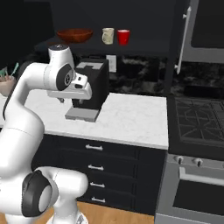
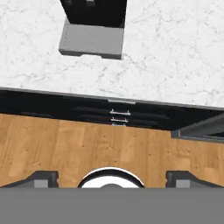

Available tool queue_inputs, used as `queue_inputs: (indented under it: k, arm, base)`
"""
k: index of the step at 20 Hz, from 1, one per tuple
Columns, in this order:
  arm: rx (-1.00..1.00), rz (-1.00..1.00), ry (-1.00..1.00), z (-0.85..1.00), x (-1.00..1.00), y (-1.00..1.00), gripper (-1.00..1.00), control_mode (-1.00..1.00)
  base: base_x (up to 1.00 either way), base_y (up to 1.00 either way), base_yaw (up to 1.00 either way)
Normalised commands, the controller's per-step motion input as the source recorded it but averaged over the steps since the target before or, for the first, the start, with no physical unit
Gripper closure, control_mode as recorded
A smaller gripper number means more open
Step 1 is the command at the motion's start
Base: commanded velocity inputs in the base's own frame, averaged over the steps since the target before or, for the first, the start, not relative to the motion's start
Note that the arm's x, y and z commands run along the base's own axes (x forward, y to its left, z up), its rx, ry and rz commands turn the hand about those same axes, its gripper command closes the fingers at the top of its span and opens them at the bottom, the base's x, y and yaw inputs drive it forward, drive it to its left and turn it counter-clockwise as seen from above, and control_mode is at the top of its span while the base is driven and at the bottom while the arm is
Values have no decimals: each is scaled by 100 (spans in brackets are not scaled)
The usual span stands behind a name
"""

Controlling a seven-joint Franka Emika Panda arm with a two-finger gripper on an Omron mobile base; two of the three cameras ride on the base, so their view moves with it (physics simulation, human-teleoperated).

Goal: Gather all objects into one cabinet and sort the glasses and bowls to opposite sides.

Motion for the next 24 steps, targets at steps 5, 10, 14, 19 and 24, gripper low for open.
queue_inputs:
  k: [5,10,14,19,24]
  arm:
    - [0,0,0,0,0,0,-100,100]
    - [0,0,0,0,0,0,-100,100]
    - [0,0,0,0,0,0,-100,100]
    - [0,0,0,0,0,0,-100,100]
    - [0,0,0,0,0,0,-100,100]
  base:
    - [-73,-11,0]
    - [-61,-10,0]
    - [-56,-13,0]
    - [-37,-9,3]
    - [-27,-14,19]
